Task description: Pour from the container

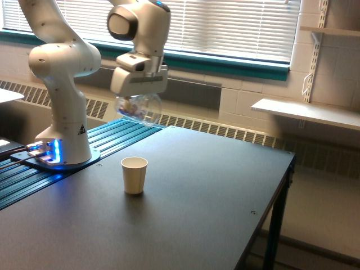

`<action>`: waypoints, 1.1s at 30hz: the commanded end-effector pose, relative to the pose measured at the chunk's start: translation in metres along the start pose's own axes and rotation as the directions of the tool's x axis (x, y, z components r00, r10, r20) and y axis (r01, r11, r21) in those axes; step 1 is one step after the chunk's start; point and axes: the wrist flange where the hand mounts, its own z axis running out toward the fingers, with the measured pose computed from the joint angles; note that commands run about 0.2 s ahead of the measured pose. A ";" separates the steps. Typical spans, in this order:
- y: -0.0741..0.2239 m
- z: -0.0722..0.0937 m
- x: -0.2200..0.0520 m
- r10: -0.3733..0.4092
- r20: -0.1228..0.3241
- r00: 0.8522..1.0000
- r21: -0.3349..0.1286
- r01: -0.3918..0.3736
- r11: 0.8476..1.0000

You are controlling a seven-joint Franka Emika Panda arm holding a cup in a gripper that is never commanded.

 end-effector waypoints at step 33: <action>0.029 0.025 0.063 0.157 0.224 0.962 -0.156 -0.124 0.980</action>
